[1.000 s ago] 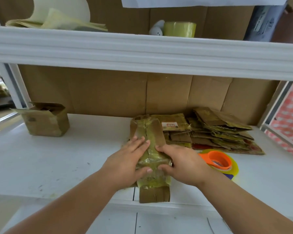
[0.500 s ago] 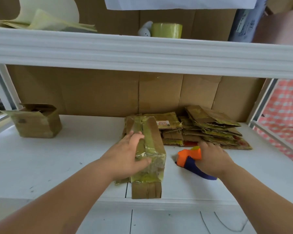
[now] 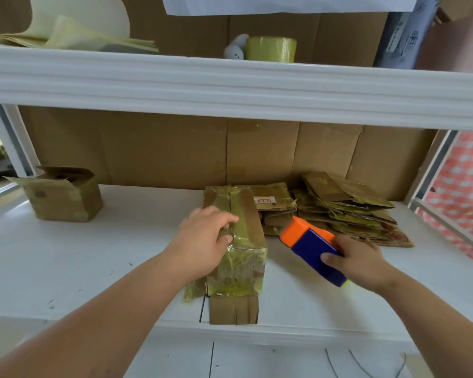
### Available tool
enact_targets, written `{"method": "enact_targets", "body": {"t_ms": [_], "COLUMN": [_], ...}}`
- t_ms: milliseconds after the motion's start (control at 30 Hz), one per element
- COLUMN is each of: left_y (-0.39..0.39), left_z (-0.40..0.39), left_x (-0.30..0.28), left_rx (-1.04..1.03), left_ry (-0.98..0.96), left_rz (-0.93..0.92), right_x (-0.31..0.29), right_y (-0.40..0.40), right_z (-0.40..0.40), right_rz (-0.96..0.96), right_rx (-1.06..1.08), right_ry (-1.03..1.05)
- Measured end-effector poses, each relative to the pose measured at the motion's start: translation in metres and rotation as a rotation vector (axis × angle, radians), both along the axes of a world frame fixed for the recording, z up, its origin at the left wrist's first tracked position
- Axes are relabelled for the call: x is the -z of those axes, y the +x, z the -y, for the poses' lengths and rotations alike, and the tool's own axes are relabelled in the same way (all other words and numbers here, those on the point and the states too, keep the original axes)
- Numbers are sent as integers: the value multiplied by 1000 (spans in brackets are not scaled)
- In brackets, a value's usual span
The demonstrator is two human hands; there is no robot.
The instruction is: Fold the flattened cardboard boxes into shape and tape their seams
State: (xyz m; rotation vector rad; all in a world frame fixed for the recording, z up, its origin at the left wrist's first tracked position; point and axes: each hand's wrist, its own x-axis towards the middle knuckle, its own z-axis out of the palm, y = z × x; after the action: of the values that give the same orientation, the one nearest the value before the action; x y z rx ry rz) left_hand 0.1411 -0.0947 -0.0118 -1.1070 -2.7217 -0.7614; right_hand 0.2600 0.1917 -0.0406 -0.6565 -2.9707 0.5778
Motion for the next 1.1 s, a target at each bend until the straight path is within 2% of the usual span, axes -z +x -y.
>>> {"method": "enact_targets", "body": {"t_ms": [67, 133, 267, 333, 500, 700, 867, 1100], "left_y": [1, 2, 4, 6, 6, 2, -2, -2], "left_z": [-4, -7, -5, -2, 4, 9, 11, 11], "left_x": [-3, -7, -19, -27, -26, -14, -10, -9], "left_rx": [5, -3, 45, 76, 91, 132, 134, 132], "left_ry": [81, 158, 347, 399, 384, 384, 562, 552], "left_rz": [75, 227, 553, 642, 686, 767, 863, 812], "right_x": [-23, -44, -72, -79, -87, -90, -101, -111], "right_y": [9, 17, 20, 18, 12, 7, 6, 3], "right_z": [11, 25, 42, 47, 60, 69, 79, 85], "right_rz": [-123, -224, -333, -348, -297, -362, -278, -242], "right_rx": [-57, -134, -230, -240, -270, -233, -241, -317], "right_ry": [-287, -421, -362, -321, -178, -95, -26, 91]}}
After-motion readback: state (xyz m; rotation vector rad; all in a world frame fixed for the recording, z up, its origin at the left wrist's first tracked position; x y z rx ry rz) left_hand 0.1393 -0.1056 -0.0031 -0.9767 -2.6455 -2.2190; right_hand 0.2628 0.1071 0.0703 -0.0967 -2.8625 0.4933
